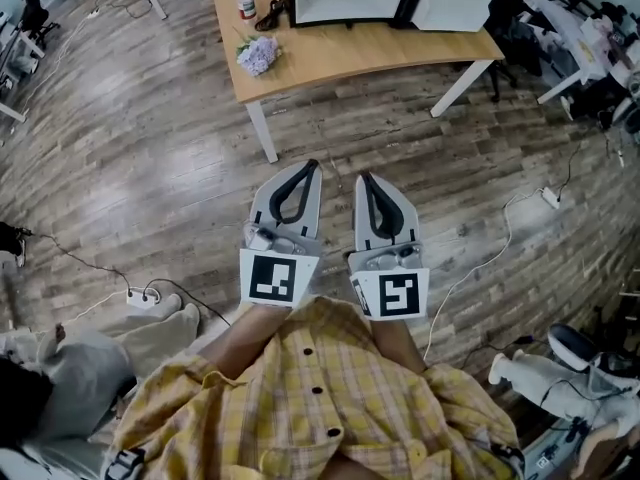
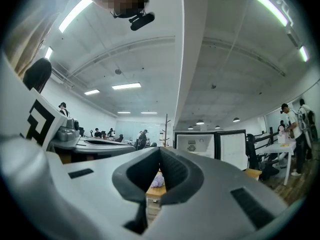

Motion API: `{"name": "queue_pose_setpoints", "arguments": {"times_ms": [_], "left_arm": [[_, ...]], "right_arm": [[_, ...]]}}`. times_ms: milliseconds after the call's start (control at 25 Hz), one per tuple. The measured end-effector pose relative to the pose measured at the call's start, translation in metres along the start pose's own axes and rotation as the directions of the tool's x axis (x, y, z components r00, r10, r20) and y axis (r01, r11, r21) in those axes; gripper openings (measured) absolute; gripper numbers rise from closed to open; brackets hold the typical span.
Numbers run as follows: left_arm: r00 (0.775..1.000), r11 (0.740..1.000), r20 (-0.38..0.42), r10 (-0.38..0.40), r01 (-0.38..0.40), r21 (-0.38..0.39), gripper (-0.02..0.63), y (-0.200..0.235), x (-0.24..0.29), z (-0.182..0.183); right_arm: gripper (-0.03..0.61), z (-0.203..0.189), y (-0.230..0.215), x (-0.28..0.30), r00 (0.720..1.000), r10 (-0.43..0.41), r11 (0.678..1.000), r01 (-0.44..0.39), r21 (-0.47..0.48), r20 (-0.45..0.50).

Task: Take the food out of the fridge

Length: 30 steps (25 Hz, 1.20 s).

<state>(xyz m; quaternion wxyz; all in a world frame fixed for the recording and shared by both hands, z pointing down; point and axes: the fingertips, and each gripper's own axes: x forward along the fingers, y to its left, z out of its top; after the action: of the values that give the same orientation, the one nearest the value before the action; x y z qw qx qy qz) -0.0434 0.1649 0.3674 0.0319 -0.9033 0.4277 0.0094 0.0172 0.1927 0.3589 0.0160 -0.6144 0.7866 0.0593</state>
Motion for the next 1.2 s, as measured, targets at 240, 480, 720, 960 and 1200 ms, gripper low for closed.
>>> {"name": "queue_pose_setpoints", "arguments": {"times_ms": [240,480,720,960,1200], "left_arm": [[1.000,1.000,0.014,-0.026,0.026,-0.001,0.008,0.037,0.055,0.009],[0.999,0.999,0.006,-0.053,0.053,0.007,0.008,0.075,0.098,0.011],[0.998,0.998,0.018,-0.062,0.063,-0.012,0.008,0.108,0.122,0.012],[0.999,0.998,0.023,-0.048,0.049,-0.030,0.008,0.131,0.132,0.006],[0.999,0.998,0.003,-0.047,0.047,-0.045,0.008,0.140,0.144,-0.002]], "right_arm": [[0.006,0.004,-0.021,0.061,1.000,-0.022,1.000,0.022,-0.007,-0.009],[0.006,0.003,-0.036,0.117,0.998,-0.050,0.999,0.050,-0.010,-0.025],[0.006,-0.001,-0.034,0.162,0.998,-0.045,0.999,0.046,0.011,-0.043],[0.006,-0.010,-0.031,0.184,0.996,-0.046,0.999,0.047,0.012,-0.079],[0.006,-0.011,-0.038,0.198,0.995,-0.062,0.998,0.064,0.021,-0.075]]}}
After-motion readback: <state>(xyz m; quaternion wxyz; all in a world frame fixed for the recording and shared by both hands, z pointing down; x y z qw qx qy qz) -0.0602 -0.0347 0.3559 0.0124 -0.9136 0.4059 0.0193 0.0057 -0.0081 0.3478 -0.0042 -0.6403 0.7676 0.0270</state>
